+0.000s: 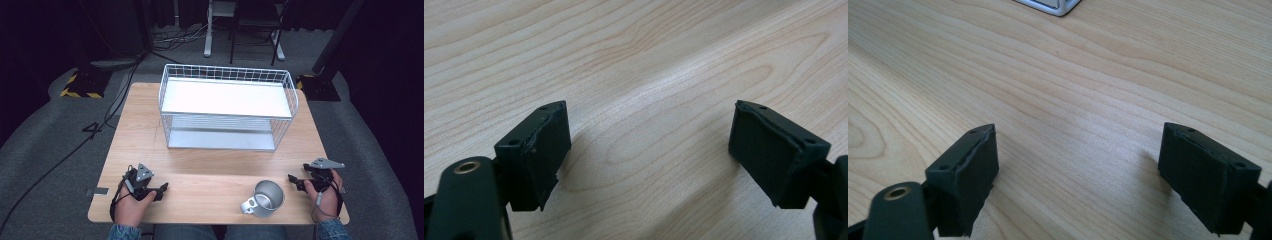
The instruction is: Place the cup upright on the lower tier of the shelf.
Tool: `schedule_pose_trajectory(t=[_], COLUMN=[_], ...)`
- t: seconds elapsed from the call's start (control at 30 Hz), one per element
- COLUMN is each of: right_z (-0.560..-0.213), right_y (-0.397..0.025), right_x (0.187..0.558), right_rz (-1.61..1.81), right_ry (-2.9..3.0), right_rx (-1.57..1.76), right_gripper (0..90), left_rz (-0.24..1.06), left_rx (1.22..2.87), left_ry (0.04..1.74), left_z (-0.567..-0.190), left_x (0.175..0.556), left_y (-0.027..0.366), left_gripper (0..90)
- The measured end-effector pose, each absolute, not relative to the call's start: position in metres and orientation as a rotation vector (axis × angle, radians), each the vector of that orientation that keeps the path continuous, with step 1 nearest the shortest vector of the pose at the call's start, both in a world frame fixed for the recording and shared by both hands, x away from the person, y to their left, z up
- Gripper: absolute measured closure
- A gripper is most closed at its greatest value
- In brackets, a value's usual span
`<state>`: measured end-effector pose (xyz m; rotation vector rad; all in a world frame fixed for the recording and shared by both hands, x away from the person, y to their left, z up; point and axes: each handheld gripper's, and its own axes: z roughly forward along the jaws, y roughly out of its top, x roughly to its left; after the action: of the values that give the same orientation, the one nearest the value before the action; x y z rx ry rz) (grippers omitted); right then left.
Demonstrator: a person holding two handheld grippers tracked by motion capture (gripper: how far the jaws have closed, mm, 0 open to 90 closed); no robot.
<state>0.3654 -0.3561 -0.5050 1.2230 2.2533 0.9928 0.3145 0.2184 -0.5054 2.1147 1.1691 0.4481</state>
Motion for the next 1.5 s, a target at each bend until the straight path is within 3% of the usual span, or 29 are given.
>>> schedule_pose_trajectory(t=[0.77,0.87,0.97,1.3,1.5], right_z=[-0.505,-0.505,-0.505,-0.505,-0.505], right_y=[-0.354,-0.355,-0.355,-0.355,-0.355], right_x=[0.363,0.364,0.364,0.364,0.364], right_rz=[0.994,0.999,0.999,0.999,1.0], right_ry=[2.255,2.261,2.261,2.261,2.261], right_rx=[1.217,1.209,1.208,1.208,1.209], right_gripper=[17.3,17.5,17.5,17.6,17.6], left_rz=[0.431,0.438,0.416,0.377,0.322], left_rx=[2.131,2.122,2.138,2.084,2.088], left_ry=[1.142,1.118,1.135,1.018,0.866], left_z=[-0.505,-0.505,-0.501,-0.455,-0.439], left_x=[0.315,0.313,0.313,0.296,0.282], left_y=[0.214,0.212,0.208,0.18,0.146], left_gripper=[16.6,28.9,30.2,33.1,33.6])
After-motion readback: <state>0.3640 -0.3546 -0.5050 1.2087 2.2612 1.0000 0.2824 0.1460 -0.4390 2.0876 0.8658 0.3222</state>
